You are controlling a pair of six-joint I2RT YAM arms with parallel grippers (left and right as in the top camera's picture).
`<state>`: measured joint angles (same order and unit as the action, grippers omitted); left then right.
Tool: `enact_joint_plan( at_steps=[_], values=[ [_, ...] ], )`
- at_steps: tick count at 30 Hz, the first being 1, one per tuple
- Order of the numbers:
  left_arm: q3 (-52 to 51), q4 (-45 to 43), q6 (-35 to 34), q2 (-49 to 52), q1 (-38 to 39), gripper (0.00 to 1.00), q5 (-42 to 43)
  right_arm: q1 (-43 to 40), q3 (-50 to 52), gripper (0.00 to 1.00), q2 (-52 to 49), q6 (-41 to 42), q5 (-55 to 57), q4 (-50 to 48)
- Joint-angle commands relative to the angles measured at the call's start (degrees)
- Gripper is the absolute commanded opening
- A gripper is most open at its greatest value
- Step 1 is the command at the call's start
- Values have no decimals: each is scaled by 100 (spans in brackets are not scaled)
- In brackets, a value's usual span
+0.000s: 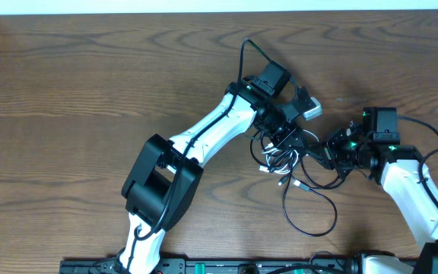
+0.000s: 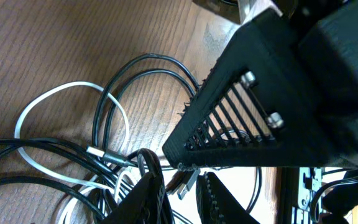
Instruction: Untangle cables
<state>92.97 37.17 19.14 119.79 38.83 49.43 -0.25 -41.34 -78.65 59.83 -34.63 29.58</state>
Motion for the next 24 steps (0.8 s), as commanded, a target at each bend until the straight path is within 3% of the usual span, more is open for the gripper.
enact_joint_plan(
  at_steps=[1, 4, 9, 15, 20, 24],
  values=[
    [-11, 4, 7, 46, 13, 24, 87, 111, 195, 6, -11, -76, 203, -39],
    [-11, 4, 4, 44, 13, 25, 87, 111, 385, 4, -11, -74, 214, -234],
    [-11, -24, -240, 44, 13, 39, -83, 109, 748, 2, -11, -79, 216, -660],
    [516, 282, -861, -13, 9, 39, -1231, 42, 809, 1, -11, -1362, 323, -570],
    [1113, 599, -874, -33, 223, 39, -2105, -90, 809, 1, -11, -1429, 595, -334],
    [1003, 612, -710, 15, 529, 39, -2269, -326, 809, 3, -11, -1434, 595, -267]
  ],
)
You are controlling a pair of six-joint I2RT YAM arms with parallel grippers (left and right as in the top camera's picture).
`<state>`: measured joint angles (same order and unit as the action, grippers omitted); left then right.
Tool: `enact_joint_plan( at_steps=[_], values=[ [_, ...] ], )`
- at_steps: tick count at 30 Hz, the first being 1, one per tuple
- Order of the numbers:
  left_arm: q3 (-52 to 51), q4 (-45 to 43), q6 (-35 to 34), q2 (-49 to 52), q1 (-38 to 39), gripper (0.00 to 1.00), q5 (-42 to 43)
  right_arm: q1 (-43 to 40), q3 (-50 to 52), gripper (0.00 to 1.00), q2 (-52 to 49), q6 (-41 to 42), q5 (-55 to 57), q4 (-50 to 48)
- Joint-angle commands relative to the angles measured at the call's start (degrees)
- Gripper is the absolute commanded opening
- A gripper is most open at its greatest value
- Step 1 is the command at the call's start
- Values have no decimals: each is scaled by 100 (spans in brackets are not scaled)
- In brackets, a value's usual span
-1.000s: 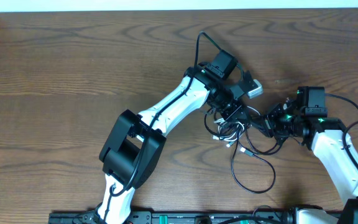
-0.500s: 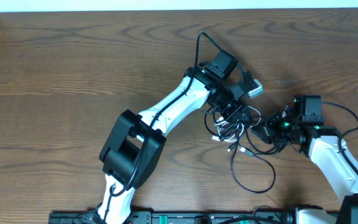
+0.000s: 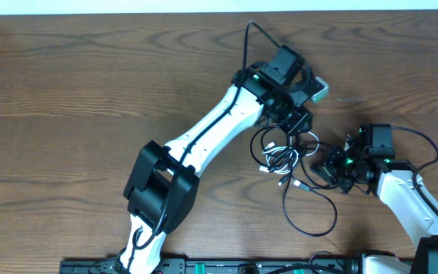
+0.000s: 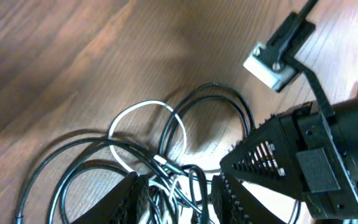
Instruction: Untangle cables
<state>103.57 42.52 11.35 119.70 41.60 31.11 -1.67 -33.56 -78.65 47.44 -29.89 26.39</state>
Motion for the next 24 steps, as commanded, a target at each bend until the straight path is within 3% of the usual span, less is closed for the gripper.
enact_joint_plan(
  at_steps=[1, 5, 15, 21, 24],
  values=[
    [-109, 74, 98, 24, 308, 39, -564, -256, 31, 4, -11, -192, 76, 92],
    [-223, 76, 107, 24, 498, 39, -1261, -654, 31, 7, -11, -284, -417, 299],
    [-649, -302, 358, 26, 616, 39, -1526, -1023, 31, 7, -11, -787, -909, 629],
    [-726, -470, 358, 26, 616, 21, -1814, -1023, 31, 8, -11, -793, -907, 643],
    [-743, -437, 358, 26, 616, 19, -1814, -1023, 31, 8, -11, -791, -907, 640]
  ],
)
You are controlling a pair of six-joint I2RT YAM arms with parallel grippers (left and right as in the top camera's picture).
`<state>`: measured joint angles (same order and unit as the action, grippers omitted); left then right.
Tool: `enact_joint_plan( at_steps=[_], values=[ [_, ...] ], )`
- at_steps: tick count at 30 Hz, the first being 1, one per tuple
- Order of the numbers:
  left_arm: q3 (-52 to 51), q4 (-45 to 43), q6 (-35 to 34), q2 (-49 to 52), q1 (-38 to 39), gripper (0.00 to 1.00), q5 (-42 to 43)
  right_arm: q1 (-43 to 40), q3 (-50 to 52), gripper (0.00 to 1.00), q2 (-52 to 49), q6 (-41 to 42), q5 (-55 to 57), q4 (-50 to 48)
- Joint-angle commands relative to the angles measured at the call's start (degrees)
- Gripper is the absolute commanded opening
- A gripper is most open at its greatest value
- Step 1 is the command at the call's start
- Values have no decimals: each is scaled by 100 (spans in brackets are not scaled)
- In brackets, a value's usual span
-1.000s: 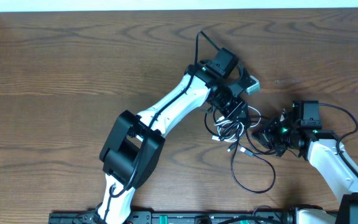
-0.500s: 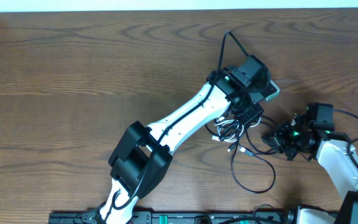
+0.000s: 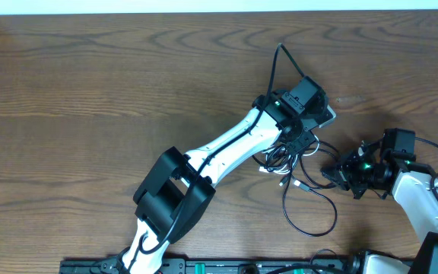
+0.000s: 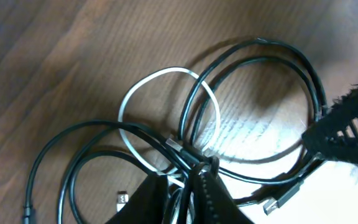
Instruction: Untangle cables
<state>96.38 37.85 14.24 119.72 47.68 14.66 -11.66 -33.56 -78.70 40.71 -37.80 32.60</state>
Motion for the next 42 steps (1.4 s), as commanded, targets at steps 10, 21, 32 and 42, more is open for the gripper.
enact_joint_plan(
  at_steps=[10, 21, 32, 42],
  values=[
    [-61, 254, 74, 24, 13, 8, -278, -24, 31, 9, -7, -186, -116, 26],
    [-472, 356, 72, 26, 13, 8, -275, -24, 31, 9, -7, -227, -116, 90],
    [-470, 352, 72, 24, 13, 13, -278, -26, 31, 9, -7, -267, -50, 87],
    [-472, 367, 72, 24, 13, 8, -356, -24, 31, 11, -7, -269, -22, 87]
  ],
)
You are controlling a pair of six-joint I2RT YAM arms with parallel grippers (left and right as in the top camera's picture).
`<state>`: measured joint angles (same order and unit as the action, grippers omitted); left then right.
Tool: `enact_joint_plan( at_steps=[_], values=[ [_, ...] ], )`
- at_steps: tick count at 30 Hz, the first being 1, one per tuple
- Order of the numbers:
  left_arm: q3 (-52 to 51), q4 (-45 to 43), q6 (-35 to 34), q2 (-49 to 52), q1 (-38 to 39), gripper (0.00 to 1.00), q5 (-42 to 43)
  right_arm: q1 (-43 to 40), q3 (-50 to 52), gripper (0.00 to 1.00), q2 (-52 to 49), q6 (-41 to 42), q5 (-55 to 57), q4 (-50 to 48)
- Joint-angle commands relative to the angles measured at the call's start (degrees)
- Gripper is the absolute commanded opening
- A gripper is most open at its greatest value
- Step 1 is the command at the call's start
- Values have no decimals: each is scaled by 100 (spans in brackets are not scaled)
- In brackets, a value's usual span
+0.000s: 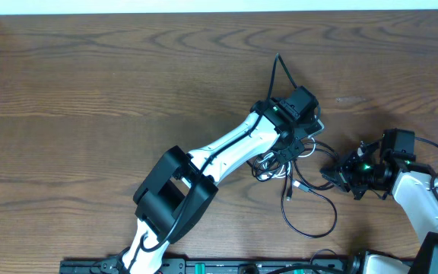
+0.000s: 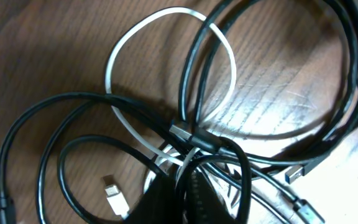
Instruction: Untangle cables
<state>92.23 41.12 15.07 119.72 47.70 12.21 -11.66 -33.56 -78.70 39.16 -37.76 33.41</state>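
A tangle of black and white cables lies on the wooden table right of centre. In the left wrist view a white loop crosses several black loops, with a white plug and a blue-tipped USB plug lying loose. My left gripper sits on the knot, its jaws pressed together on a black cable. My right gripper rests to the right of the tangle. A black cable runs to its tips, but its jaws are too small to read. A long black loop trails toward the front.
The left arm crosses the table diagonally from the front left. The right arm comes in from the right front corner. The table's far edge meets a white wall.
My left gripper, still shut on the black cable, has shifted slightly left and toward the front, and the tangle has come with it. The right arm has not moved.
My left gripper was open over the tangle with the right gripper close beside it. Then the left gripper stood open farther back and the right had drawn off to the right. Later the left jaws were shut at the knot. Now the knot sits slightly farther left.
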Motion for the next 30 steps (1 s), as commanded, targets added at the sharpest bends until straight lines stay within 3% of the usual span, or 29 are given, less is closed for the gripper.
enact_joint_plan(
  at_steps=[1, 7, 15, 21, 30],
  values=[
    [-55, 37, -11, 24, 11, 8, -111, -24, 31, 11, -7, -114, -26, 7],
    [2, 31, -15, -160, 11, 7, -111, -24, 31, 11, -7, -162, 7, 15],
    [15, -48, -323, -586, 11, 8, -111, -24, 31, 25, -7, -466, -977, -146],
    [15, -48, -339, -737, 11, 7, -111, -24, 31, 33, -7, -474, -1084, -297],
    [17, -452, -647, -1200, 11, 8, -179, -24, 31, 33, -7, -269, -1086, -446]
  ],
)
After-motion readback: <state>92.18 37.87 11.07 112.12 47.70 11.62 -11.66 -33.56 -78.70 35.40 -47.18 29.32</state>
